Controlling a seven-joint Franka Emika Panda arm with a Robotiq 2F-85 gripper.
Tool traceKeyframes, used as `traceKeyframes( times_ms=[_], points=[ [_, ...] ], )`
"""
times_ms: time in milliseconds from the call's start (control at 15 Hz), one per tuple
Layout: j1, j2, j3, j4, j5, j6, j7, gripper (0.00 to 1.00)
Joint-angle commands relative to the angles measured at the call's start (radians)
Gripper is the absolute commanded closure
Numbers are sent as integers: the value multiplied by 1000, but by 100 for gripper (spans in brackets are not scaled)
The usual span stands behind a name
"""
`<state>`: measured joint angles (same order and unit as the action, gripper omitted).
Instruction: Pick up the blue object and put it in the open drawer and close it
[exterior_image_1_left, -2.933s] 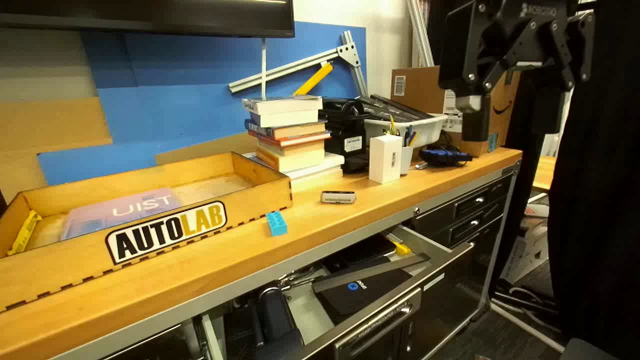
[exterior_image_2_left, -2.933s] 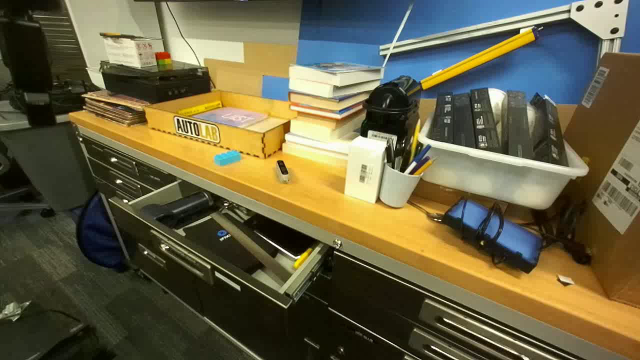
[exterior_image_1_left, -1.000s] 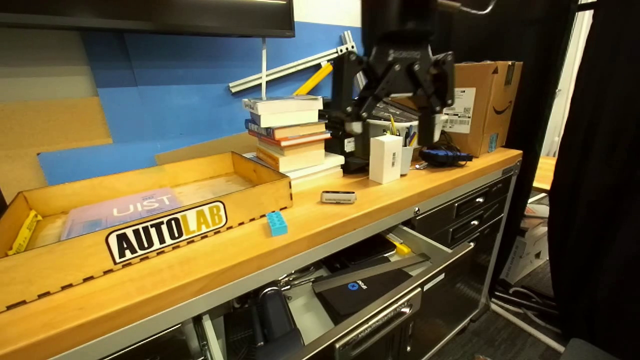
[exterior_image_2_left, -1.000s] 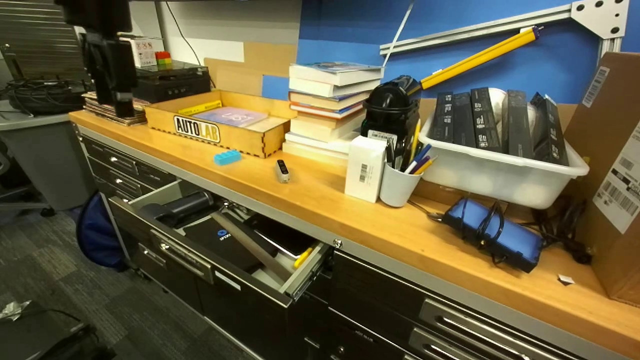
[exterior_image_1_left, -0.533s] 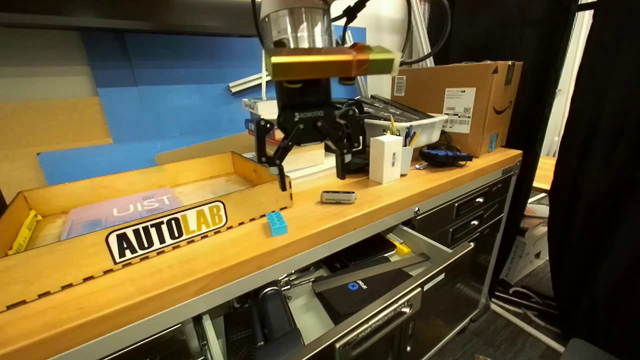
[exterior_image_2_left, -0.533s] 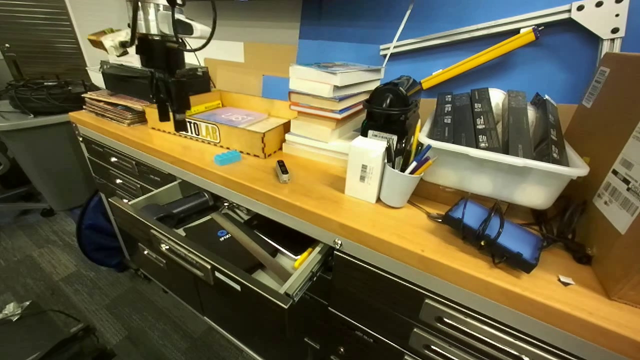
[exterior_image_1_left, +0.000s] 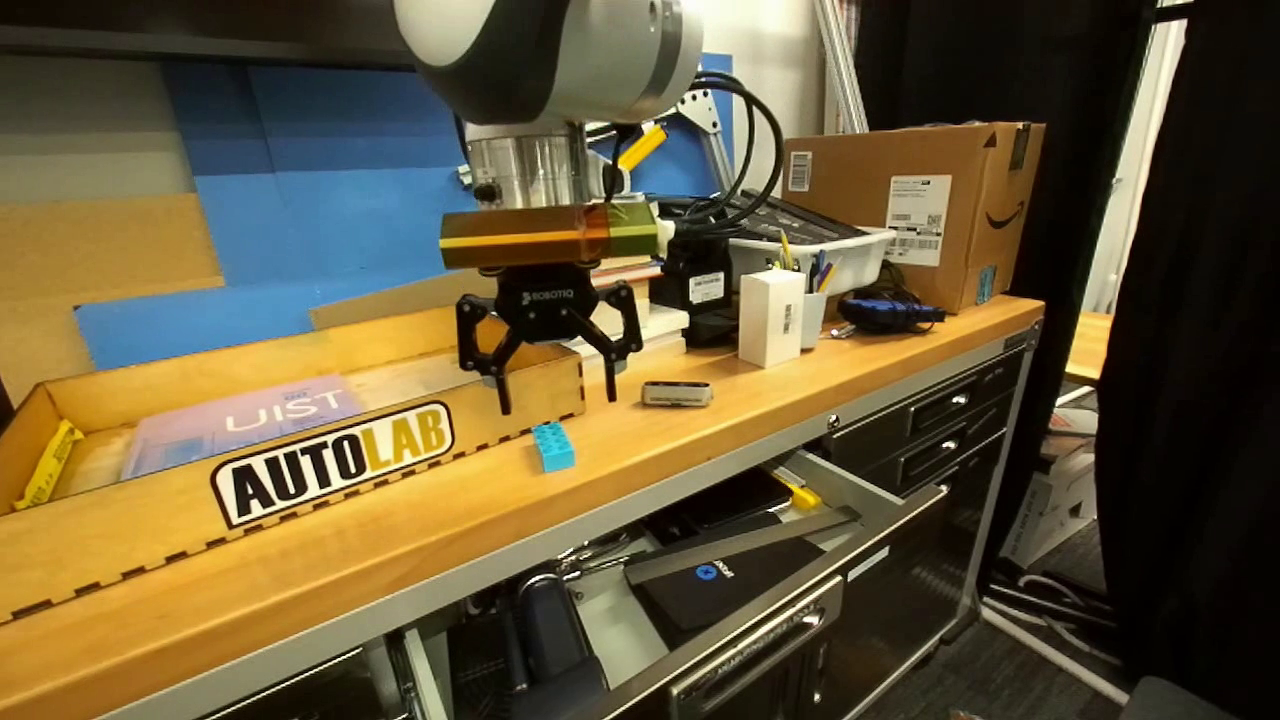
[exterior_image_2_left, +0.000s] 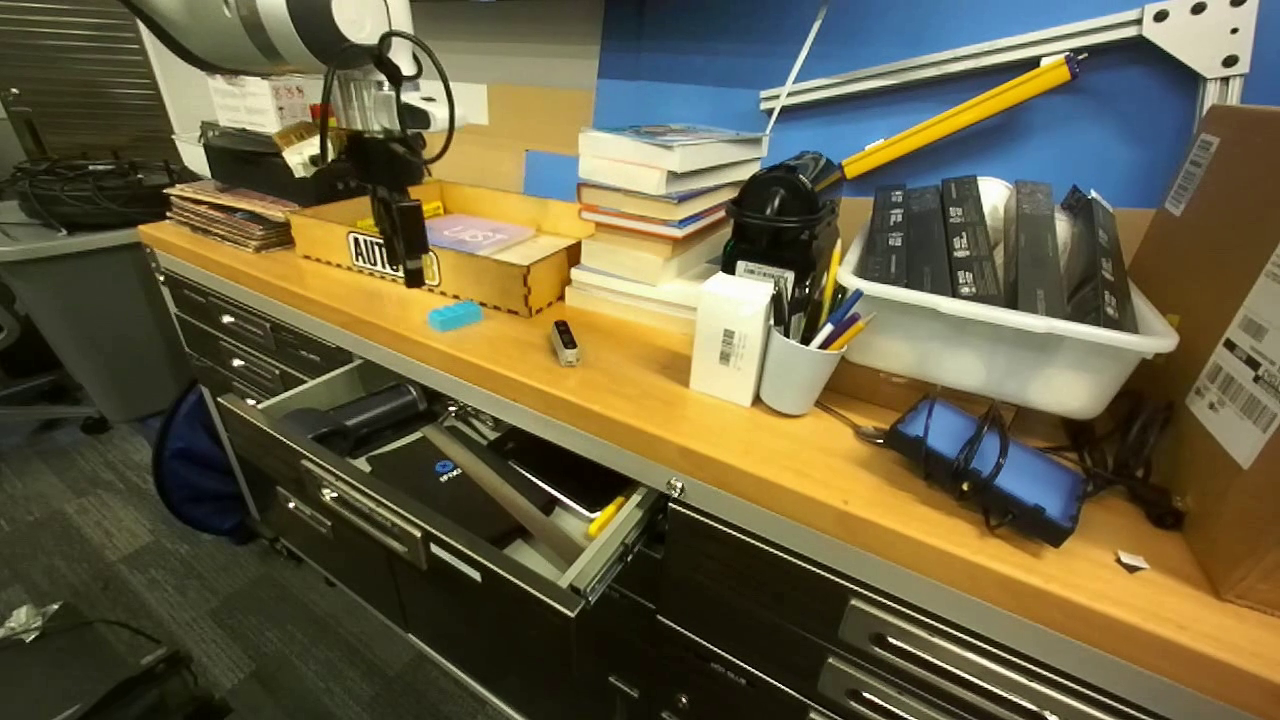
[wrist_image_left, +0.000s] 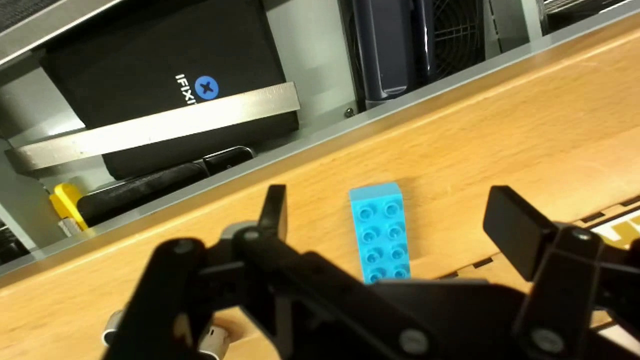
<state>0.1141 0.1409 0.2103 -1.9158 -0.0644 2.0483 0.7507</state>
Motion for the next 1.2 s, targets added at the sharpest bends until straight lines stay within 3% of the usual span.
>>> traceKeyframes(
  times_ms=[0, 733, 800, 867, 1133],
  points=[
    [45, 81, -46, 86, -24, -7, 34, 0],
    [90, 244, -116, 192, -24, -10, 8, 0],
    [96, 251, -122, 198, -30, -8, 15, 25],
    [101, 249, -128, 198, -39, -3, 20, 27],
    [108, 215, -143, 179, -45, 8, 31, 58]
  ],
)
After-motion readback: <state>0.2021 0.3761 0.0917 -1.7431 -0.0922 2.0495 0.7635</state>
